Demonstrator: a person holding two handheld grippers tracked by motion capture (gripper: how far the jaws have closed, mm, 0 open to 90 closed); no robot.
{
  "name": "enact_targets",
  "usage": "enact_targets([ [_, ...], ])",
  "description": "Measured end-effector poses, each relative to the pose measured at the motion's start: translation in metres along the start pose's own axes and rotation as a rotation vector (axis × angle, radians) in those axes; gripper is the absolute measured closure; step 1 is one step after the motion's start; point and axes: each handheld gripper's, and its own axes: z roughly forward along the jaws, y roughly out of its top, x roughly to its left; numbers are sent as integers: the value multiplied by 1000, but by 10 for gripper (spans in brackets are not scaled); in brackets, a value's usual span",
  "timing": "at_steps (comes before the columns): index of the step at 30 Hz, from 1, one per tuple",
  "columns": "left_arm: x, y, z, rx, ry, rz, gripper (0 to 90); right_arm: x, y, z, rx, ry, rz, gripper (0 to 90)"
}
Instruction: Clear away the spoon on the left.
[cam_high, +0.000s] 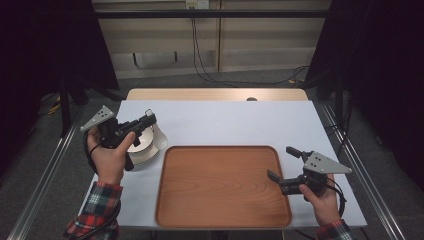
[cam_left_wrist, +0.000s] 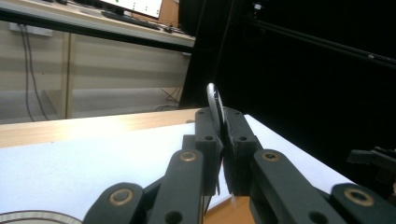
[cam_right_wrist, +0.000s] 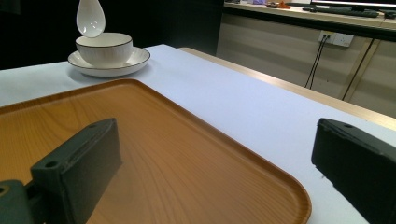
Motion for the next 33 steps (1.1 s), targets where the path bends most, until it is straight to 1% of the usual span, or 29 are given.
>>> enact_targets([
  [1,-1,0,0,7,2,5,857,0,0,0,3,-2,-1,9],
  [3,-5,-2,2,3,-12,-5,856,1,0,0,4,-3,1,9],
  [4,-6,-3,2,12,-17,-1,856,1,0,0,4,-4,1,9],
  [5,-7,-4,3,11,-30,-1,857,1,0,0,4,-6,0,9],
  [7,-10,-5,4,18,-33,-1,856,0,0,0,4,-3,0,8],
  [8,-10,-6,5,19,-55,-4,857,0,0,0,4,-4,0,8],
  [9,-12,-7,5,22,-63,-7,856,0,0,0,4,-3,-1,8],
  [10,-12,-8,6,26,-57,-4,856,1,0,0,5,-2,-1,8],
  [12,-14,-10,6,32,-71,-9,856,1,0,0,3,4,-2,8],
  [15,-17,-12,7,36,-71,-6,857,0,0,0,5,11,-4,8],
  [16,-17,-13,7,46,-80,0,857,0,0,0,5,12,-4,8],
  [17,-19,-14,8,44,-91,-10,857,0,0,0,5,11,-5,8],
  [18,-20,-15,8,45,-88,-9,857,0,0,0,6,14,-7,9],
  [20,-22,-17,8,53,-97,-3,856,1,0,1,3,2,-11,9],
  [21,-23,-18,9,52,-104,-5,857,1,0,1,3,1,-12,9],
  [22,-24,-19,9,58,-101,-4,857,1,0,1,2,3,-11,9],
  [23,-25,-20,10,58,-111,-5,857,1,0,1,1,2,-8,9],
  [24,-25,-21,10,62,-107,-5,857,1,0,0,3,6,-9,9],
  [26,-27,-23,11,61,-119,-14,857,1,0,0,3,6,-9,9],
  [28,-29,-25,11,70,-127,-18,857,1,0,0,2,4,-6,9],
  [29,-29,-26,11,77,-130,-11,857,1,0,1,0,6,-8,9],
  [30,-30,-27,12,75,-136,-14,857,1,0,1,1,3,-7,9],
  [31,-30,-28,11,80,-133,-10,857,1,0,1,2,4,-7,9],
  [32,-32,-29,12,77,-133,-17,857,1,0,1,2,4,-9,9],
  [33,-32,-29,11,81,-134,-13,857,1,0,1,1,4,-8,9],
])
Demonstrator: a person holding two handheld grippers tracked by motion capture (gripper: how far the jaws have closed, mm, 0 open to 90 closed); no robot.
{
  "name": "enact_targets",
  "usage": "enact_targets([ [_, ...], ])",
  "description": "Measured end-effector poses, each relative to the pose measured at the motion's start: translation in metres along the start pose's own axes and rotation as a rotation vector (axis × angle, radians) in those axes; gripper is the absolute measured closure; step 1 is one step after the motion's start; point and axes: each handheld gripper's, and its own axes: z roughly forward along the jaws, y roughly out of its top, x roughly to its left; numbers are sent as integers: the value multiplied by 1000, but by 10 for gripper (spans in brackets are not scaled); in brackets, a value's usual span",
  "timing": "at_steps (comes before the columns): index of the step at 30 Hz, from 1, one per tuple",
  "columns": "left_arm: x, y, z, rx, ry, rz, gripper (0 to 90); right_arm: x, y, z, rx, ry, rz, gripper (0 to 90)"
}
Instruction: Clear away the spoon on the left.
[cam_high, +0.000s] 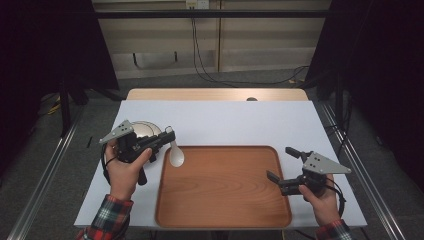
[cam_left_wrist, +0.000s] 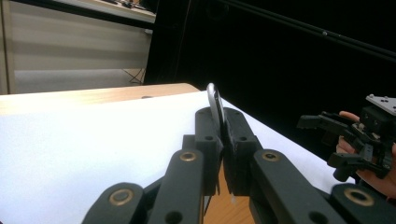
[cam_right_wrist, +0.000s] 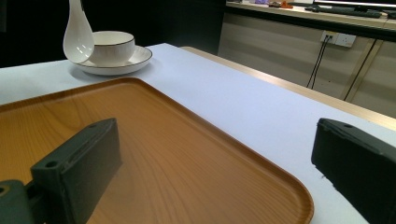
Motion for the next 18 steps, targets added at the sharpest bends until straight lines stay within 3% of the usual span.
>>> enact_targets([
  [15,-12,-13,5,33,-34,7,857,1,0,0,2,3,3,10],
  [18,-14,-16,7,40,-62,5,857,1,0,0,3,7,2,10],
])
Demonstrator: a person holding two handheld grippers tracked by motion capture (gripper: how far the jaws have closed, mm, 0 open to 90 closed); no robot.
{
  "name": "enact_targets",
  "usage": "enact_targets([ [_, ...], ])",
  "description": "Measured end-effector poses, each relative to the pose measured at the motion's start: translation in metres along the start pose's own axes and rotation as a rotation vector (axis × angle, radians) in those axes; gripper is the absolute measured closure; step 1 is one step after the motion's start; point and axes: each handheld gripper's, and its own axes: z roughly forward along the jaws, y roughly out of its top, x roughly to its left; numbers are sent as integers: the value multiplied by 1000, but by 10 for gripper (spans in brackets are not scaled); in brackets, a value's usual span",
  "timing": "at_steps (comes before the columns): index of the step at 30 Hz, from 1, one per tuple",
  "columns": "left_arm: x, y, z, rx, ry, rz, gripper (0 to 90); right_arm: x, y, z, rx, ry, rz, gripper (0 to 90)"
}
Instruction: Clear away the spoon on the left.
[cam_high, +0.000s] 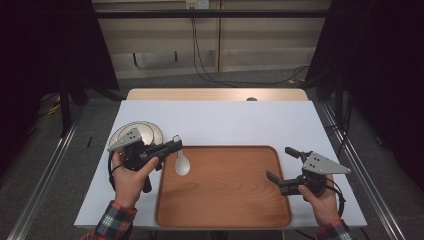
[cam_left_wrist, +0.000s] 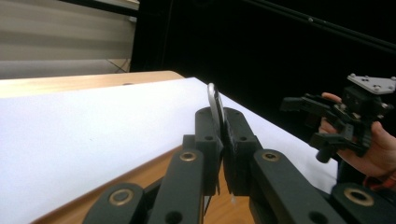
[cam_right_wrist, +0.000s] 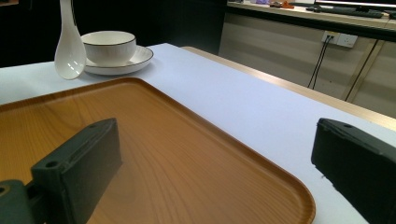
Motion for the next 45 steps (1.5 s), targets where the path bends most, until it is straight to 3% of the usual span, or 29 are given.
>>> enact_targets([
  [24,-11,-17,4,43,-46,-10,857,1,0,0,12,9,-5,10],
  [45,-17,-32,5,77,-57,-22,856,1,0,1,17,19,-11,10],
])
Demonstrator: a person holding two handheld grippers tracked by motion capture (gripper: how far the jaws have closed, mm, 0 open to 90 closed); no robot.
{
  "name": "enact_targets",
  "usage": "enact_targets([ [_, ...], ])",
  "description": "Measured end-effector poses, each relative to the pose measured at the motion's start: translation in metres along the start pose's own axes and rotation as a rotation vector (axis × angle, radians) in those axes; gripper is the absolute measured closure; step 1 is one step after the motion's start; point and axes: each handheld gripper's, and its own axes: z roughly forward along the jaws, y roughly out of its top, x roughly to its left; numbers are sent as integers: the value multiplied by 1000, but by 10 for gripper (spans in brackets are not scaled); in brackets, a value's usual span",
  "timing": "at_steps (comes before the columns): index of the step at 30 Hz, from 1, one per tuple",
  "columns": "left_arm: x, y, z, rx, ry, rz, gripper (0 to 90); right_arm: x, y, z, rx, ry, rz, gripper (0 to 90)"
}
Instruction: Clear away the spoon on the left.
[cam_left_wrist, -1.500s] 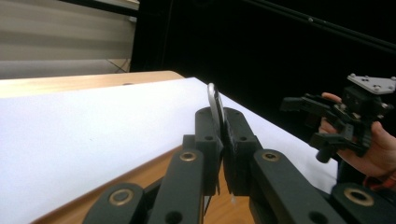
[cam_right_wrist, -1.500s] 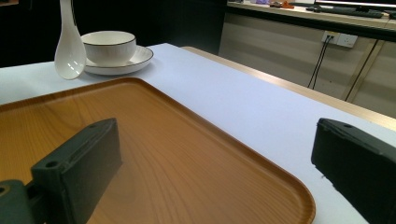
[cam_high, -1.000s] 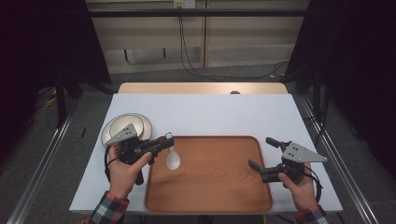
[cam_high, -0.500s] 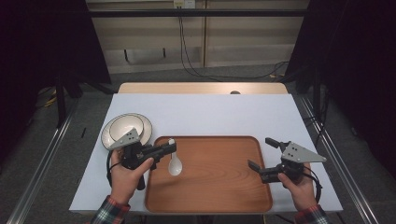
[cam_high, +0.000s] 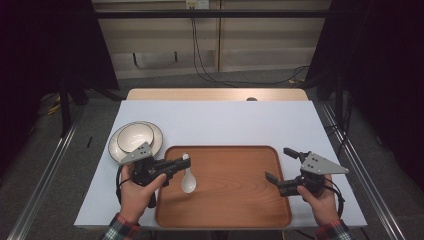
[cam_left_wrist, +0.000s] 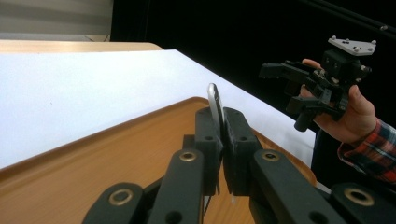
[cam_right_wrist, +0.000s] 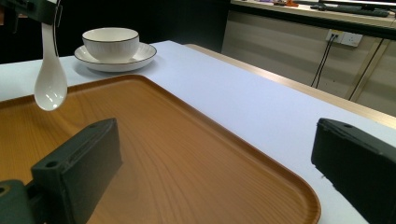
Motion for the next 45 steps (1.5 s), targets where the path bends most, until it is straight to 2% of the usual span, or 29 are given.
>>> enact_targets([
  [24,-10,-11,5,25,-34,-20,856,1,-1,2,9,17,-11,10],
  [29,-10,-14,7,41,-34,-18,855,2,-1,3,6,3,-9,10],
  [31,-10,-16,8,42,-38,-24,855,2,0,2,9,6,-8,10],
  [35,-10,-18,10,65,-38,-11,854,1,0,2,7,16,-6,10],
  [45,-10,-22,15,87,-46,-26,850,2,0,2,8,14,-5,10],
])
